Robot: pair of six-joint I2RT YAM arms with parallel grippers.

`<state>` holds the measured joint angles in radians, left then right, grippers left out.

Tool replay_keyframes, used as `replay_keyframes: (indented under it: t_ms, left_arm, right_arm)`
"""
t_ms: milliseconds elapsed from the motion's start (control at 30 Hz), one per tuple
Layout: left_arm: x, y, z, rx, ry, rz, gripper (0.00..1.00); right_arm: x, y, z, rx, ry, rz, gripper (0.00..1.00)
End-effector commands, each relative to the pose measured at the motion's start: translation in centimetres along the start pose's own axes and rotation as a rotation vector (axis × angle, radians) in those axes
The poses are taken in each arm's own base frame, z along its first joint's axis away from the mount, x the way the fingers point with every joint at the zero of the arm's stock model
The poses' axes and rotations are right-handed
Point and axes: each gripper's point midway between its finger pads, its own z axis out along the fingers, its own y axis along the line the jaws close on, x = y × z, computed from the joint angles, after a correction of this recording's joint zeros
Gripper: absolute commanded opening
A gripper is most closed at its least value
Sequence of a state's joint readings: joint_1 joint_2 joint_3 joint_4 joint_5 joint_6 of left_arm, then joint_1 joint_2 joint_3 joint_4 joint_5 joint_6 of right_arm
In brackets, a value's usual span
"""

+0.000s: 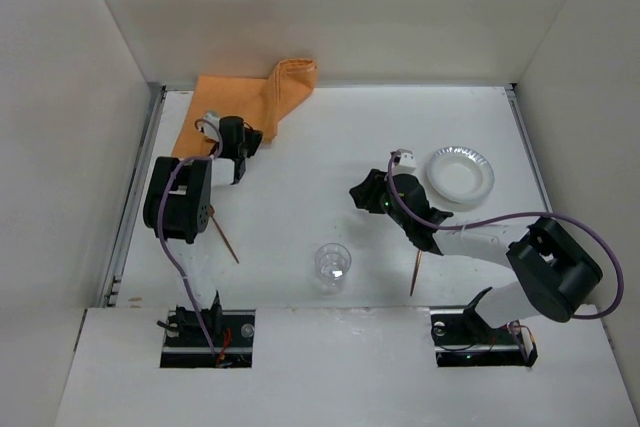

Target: Set the dinner table for one person

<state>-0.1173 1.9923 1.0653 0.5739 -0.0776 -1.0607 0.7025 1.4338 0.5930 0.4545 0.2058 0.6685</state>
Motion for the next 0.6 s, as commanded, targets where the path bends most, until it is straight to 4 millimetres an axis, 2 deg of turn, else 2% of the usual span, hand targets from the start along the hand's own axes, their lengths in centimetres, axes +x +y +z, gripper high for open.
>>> replay_keyframes:
  t_ms: [0, 200, 433, 567]
  left_arm:
    - [0.7, -5.7, -3.0, 0.173, 0.010, 0.013, 0.02]
    - [6.9, -8.2, -4.6, 0.249, 0.133, 0.065, 0.02]
    - [14.7, -7.5, -5.0, 0.233, 0.264, 0.096, 0.01]
    - [18.4, -8.2, -6.7, 0.256, 0.351, 0.079, 0.01]
  right_arm:
    - [-2.2, 2.3, 0.0, -0.067, -0.068, 0.016, 0.52]
    - [-3.2, 1.8, -0.7, -0.055, -0.108, 0.028, 0.52]
    - [-4.9, 0.8, -1.8, -0.017, -0.179, 0.041, 0.52]
    - [-5.6, 0.0, -2.3, 0.010, -0.213, 0.052, 0.52]
